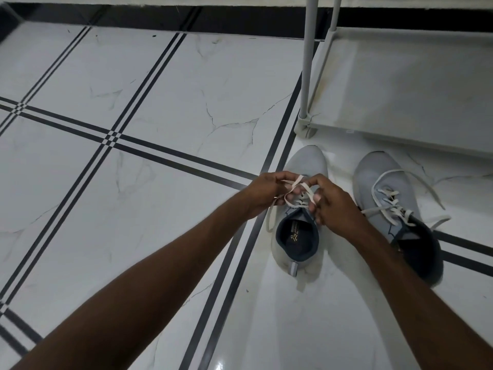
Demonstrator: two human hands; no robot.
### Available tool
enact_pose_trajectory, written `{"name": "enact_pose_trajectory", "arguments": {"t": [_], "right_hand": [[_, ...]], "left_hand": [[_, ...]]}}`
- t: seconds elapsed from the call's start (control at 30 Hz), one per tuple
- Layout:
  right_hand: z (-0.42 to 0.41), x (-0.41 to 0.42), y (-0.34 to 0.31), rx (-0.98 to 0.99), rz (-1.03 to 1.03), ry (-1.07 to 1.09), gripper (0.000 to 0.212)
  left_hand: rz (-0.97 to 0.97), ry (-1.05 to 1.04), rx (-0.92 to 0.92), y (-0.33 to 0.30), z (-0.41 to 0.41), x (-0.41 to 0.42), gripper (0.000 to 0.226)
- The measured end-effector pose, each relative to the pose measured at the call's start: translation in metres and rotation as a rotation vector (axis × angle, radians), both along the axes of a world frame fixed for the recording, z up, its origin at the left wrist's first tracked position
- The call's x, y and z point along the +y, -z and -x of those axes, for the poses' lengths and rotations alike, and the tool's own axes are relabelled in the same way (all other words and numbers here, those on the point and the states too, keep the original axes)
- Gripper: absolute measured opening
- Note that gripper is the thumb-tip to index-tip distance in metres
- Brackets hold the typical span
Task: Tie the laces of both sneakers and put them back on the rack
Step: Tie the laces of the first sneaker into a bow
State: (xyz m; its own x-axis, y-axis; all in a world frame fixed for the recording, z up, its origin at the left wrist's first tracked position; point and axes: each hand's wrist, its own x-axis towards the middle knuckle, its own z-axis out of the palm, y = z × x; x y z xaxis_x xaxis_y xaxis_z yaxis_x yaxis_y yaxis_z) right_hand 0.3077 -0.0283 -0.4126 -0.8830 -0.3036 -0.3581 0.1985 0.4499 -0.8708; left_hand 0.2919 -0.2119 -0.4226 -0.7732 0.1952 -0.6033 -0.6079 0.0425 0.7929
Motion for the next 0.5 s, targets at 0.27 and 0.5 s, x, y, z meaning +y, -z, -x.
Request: {"name": "enact_pose_trajectory", "arguments": {"t": [0.27, 0.5], "right_hand": [[0.008, -0.007, -0.008, 0.061, 0.034, 0.015, 0.030], [0.021, -0.002, -0.007, 0.016, 0.177, 0.040, 0.016]], "left_hand": [[-0.068, -0.019, -0.050, 0.006, 0.005, 0.001, 0.009], [-0.221, 0.034, -0.117, 0.000, 0.003, 0.005, 0.020]]}}
